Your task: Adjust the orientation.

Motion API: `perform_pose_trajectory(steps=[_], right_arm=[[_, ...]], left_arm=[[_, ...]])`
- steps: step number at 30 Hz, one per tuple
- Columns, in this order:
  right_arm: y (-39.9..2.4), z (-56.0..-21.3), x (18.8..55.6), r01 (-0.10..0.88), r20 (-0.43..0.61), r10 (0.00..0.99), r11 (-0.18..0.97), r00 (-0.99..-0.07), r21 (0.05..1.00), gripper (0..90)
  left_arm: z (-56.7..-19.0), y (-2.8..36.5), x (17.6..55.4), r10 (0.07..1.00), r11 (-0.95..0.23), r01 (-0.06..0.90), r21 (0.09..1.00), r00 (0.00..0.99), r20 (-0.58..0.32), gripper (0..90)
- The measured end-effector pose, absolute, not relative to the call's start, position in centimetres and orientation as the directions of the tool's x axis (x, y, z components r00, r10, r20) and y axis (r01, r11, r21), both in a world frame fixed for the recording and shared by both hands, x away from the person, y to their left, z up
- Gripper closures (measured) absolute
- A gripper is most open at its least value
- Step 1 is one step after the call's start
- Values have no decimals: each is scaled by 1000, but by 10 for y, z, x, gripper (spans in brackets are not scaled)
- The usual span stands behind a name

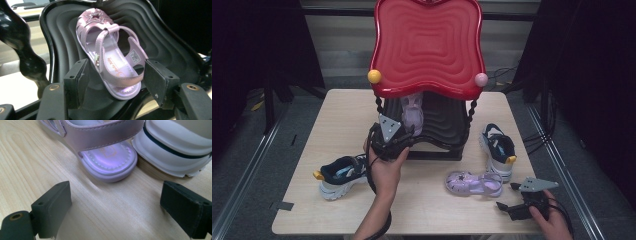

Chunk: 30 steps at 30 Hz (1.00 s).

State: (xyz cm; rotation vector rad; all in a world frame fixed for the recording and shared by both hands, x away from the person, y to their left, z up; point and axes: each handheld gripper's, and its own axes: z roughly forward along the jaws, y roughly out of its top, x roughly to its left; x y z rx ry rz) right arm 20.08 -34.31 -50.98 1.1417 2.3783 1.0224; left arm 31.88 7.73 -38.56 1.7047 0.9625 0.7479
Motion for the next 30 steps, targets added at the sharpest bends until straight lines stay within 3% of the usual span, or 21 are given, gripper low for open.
perform_pose_trajectory(steps=[9,30], right_arm=[[-343,-510,201,551,28,773,426,-633,718,92],[-343,-510,201,550,28,772,427,-635,718,92]], left_arm=[[-399,83,306,799,-235,318,918,601,-4,305],[-453,72,285,630,-417,397,818,775,-55,280]])
